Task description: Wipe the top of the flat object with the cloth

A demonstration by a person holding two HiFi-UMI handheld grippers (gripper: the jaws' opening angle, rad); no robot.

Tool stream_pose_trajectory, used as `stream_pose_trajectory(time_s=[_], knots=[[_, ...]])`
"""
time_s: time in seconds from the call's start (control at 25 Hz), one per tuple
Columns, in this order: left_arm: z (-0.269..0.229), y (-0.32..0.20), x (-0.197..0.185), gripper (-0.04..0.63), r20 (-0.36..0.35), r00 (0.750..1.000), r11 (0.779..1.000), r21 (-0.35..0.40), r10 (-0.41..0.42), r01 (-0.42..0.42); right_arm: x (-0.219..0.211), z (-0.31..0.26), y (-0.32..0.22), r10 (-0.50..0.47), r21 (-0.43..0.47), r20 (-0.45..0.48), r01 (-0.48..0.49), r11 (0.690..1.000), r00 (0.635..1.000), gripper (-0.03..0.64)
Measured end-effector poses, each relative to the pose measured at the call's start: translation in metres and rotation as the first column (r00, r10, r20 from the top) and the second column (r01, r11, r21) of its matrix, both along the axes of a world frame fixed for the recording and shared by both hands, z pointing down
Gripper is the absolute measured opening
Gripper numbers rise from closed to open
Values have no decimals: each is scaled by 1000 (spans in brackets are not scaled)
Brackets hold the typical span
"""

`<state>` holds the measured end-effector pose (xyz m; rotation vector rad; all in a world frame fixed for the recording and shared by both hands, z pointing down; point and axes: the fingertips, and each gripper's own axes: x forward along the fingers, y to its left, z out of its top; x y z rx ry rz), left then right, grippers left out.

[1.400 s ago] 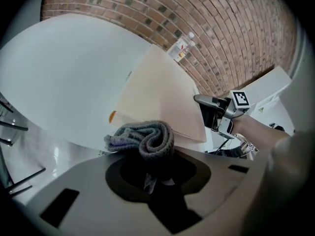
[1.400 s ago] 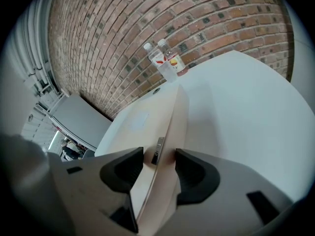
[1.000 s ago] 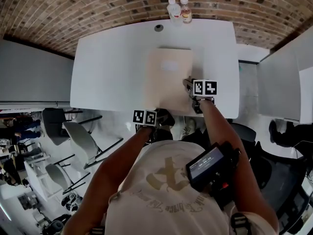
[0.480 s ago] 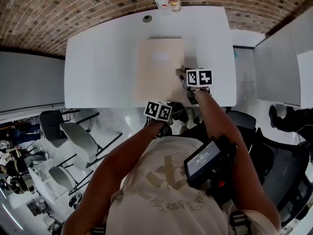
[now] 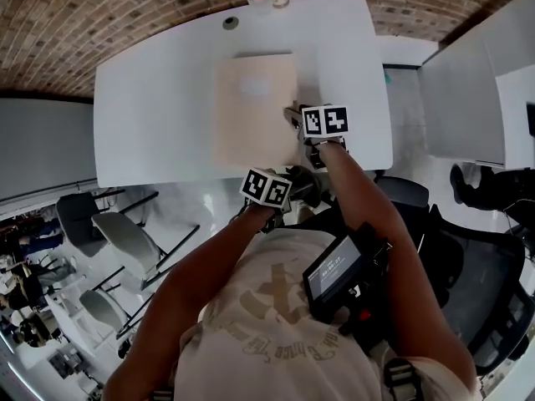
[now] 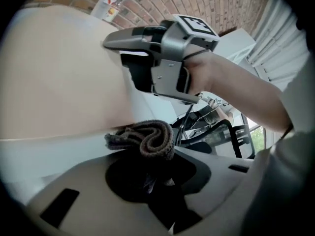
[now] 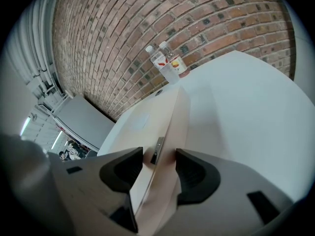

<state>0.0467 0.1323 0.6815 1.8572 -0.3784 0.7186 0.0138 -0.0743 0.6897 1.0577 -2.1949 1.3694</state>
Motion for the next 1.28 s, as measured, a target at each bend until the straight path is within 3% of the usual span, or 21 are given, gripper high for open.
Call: stream_pose_trajectory(time_s=[0.24, 0.36, 0.52, 0.64, 0.72, 0.92, 1.08, 1.28], knots=[[-44, 9, -1, 104, -92, 995, 989, 140, 48, -34, 3, -1, 0, -10, -29, 37, 11, 1000, 999, 221], [-56, 4, -16, 104, -93, 995, 980, 197, 21, -3, 2, -7, 3, -53, -26, 60, 54, 998, 997, 219], [-75, -17, -40, 104, -107, 993, 954, 288, -57, 86, 1, -31, 4, -110, 47, 74, 107, 993, 991, 207], [-91, -38, -64, 104, -124, 980, 917, 350, -155, 189, 7, -53, 7, -110, 132, 76, 99, 986, 991, 83], [-101, -53, -82, 104, -128, 968, 884, 397, -213, 247, 12, -72, 9, -102, 198, 81, 84, 977, 991, 52], [-122, -85, -129, 104, -125, 935, 789, 507, -331, 347, 16, -127, 32, -166, 402, 76, 122, 908, 983, 35], [-139, -103, -149, 104, -137, 916, 720, 579, -376, 382, 26, -157, 57, -189, 511, 43, 141, 848, 981, 28], [-154, -111, -148, 104, -153, 918, 677, 633, -366, 376, 44, -174, 79, -150, 567, 31, 106, 817, 988, 21]])
